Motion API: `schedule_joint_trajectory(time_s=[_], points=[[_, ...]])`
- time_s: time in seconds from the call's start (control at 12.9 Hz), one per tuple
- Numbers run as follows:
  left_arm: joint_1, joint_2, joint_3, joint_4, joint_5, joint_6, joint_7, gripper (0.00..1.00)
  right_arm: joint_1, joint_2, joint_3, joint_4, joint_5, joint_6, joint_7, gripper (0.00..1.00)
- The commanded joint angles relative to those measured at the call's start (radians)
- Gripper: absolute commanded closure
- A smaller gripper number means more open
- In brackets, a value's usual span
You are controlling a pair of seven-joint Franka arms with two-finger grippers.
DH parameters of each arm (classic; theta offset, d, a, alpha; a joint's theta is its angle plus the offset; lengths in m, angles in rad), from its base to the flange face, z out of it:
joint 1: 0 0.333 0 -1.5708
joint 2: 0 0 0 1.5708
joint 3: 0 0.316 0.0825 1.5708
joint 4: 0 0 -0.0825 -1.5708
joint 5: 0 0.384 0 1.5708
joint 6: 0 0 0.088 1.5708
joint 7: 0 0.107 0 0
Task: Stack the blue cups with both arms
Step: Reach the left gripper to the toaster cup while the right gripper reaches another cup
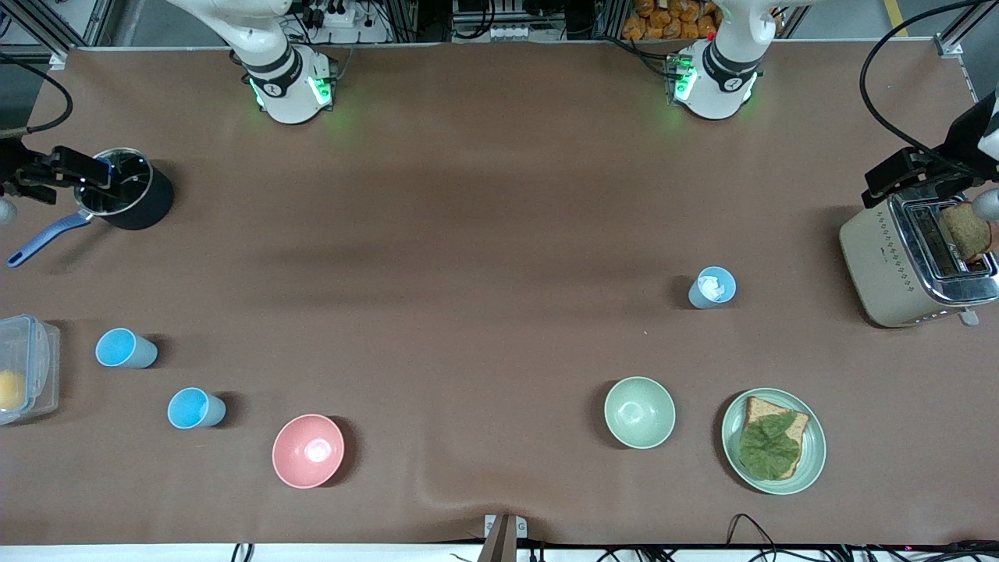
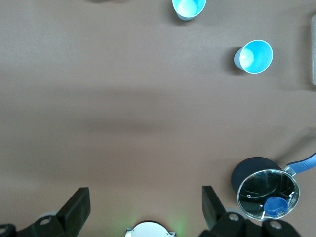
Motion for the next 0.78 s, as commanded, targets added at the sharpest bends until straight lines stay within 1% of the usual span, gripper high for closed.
schedule_joint_trajectory(time_s=[0.0,0.23,0.31,0.39,0.47,0.54,0.7], points=[[-0.01,0.01,0.009,0.034,-0.002,-0.032,0.027,0.0,0.027,-0.031,0.003,-0.02,-0.001,-0.008,-0.008,0.0],[-0.003,0.013,0.01,0.034,-0.005,-0.027,0.027,0.0,0.052,-0.031,0.001,-0.02,-0.004,-0.007,-0.002,0.0],[-0.002,0.022,0.009,0.024,-0.005,-0.02,0.027,0.0,0.043,-0.028,-0.003,-0.022,-0.006,-0.007,-0.002,0.0],[-0.002,0.064,0.006,0.015,-0.01,-0.012,0.025,0.0,0.009,-0.015,-0.009,-0.022,-0.001,-0.011,-0.019,0.0],[0.0,0.091,0.006,-0.027,-0.015,0.038,0.027,0.0,-0.041,0.007,-0.011,-0.025,0.005,-0.025,-0.055,0.0],[0.0,0.091,0.004,-0.112,-0.016,0.142,0.027,0.0,-0.075,0.058,-0.012,-0.025,0.005,-0.04,-0.133,0.0],[-0.005,0.082,-0.013,-0.319,-0.015,0.367,0.027,0.0,-0.147,0.203,-0.012,-0.007,0.003,-0.018,-0.236,0.0]])
